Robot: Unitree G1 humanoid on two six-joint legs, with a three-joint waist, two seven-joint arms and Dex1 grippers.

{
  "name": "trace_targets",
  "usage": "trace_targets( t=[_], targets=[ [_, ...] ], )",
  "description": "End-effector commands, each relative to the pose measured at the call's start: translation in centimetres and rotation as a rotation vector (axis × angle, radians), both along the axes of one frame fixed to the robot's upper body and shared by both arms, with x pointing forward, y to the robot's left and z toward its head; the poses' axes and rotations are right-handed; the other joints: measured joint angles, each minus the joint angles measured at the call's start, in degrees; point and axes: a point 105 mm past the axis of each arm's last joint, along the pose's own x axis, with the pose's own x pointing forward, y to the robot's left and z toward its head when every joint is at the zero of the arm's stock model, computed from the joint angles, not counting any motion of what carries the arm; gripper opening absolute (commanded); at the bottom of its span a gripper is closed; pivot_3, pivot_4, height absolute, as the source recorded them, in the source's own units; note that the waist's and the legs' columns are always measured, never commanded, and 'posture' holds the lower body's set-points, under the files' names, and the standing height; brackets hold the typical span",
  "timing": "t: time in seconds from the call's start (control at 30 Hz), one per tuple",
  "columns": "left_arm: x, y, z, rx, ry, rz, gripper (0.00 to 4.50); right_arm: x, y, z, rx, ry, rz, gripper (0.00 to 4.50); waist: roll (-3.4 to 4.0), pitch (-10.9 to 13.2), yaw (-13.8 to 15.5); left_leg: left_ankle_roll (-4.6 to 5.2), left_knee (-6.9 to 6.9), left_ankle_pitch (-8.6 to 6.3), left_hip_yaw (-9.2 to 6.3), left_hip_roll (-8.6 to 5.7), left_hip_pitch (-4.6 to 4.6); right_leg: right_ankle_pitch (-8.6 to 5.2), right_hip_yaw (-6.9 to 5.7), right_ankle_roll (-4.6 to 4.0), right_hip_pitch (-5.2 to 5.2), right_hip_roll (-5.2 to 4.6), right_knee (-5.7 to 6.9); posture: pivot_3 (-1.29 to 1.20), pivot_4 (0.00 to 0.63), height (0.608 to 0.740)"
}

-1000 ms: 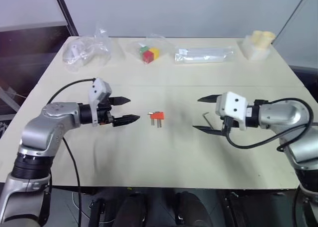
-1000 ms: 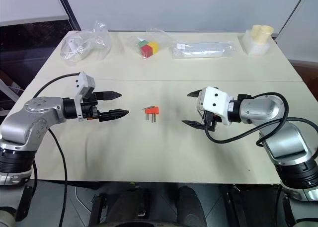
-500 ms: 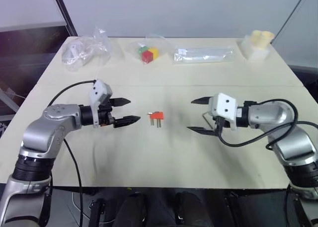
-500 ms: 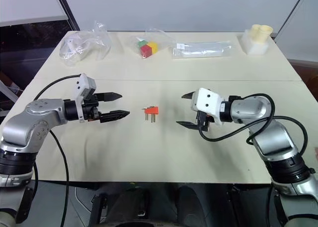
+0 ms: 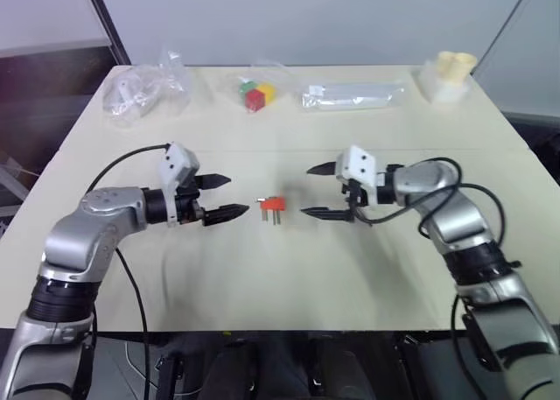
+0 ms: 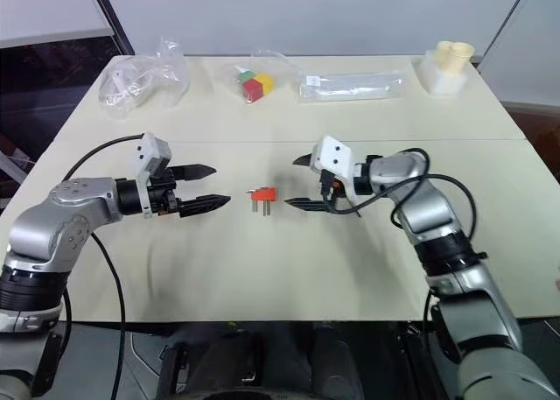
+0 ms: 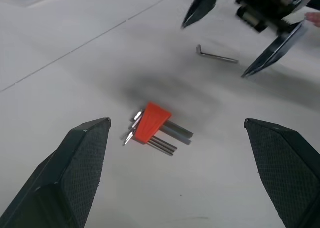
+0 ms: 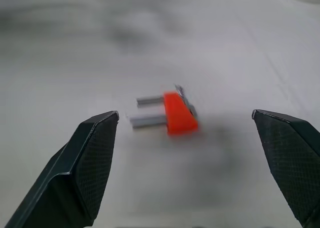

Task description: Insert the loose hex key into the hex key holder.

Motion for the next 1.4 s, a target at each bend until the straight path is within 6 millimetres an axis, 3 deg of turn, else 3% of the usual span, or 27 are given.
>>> trace_targets(
  t=[0.03,0.27,0.43,0.73,1.1,1.4],
  targets=[
    [-0.2,0.1,1.4,0.000,-0.049,-0.001,4.50,1.3,1.7,-0.7,-0.007,0.031,0.066,4.44,0.00,0.0,-0.2,0.00,0.00,0.00,0.00,0.01,0.00,0.00,0.00,0.00,0.00,0.00,0.02,0.00,0.150,0.740],
    [-0.9,0.4,1.6,0.015,-0.047,0.023,4.50,3.1,3.0,-4.3,-0.141,0.028,0.061,4.44,0.00,0.0,-0.1,-0.25,-0.04,0.13,-0.01,-0.04,-0.02,0.00,0.01,0.00,-0.07,-0.06,0.04,0.00,0.150,0.740],
    [-1.6,0.4,1.5,0.017,-0.042,0.034,4.50,3.5,2.7,-5.4,-0.181,0.021,0.041,4.44,0.02,0.0,-0.3,-0.30,-0.07,0.14,-0.02,-0.03,-0.02,0.01,0.03,0.00,-0.10,-0.07,0.04,0.00,0.150,0.740],
    [-2.0,0.3,1.4,0.024,-0.041,0.042,4.50,4.2,2.0,-4.4,-0.178,0.003,0.016,4.44,0.02,0.0,-0.3,-0.32,-0.07,0.16,-0.03,-0.03,-0.01,0.01,0.04,-0.01,-0.10,-0.07,0.05,0.00,0.150,0.740],
    [-1.9,0.2,1.6,0.035,-0.050,0.046,4.50,3.5,1.1,-5.1,-0.236,0.064,0.076,4.44,0.03,0.0,-0.3,-0.39,-0.08,0.19,-0.03,-0.02,-0.01,0.01,0.03,-0.01,-0.10,-0.07,0.05,0.00,0.150,0.740],
    [-1.9,0.0,1.9,0.037,-0.058,0.052,4.50,4.7,1.4,-4.8,-0.231,0.004,-0.019,4.44,0.03,0.0,-0.4,-0.46,-0.09,0.23,-0.03,-0.02,-0.01,0.01,0.04,-0.01,-0.10,-0.07,0.05,0.00,0.150,0.740]
  ],
)
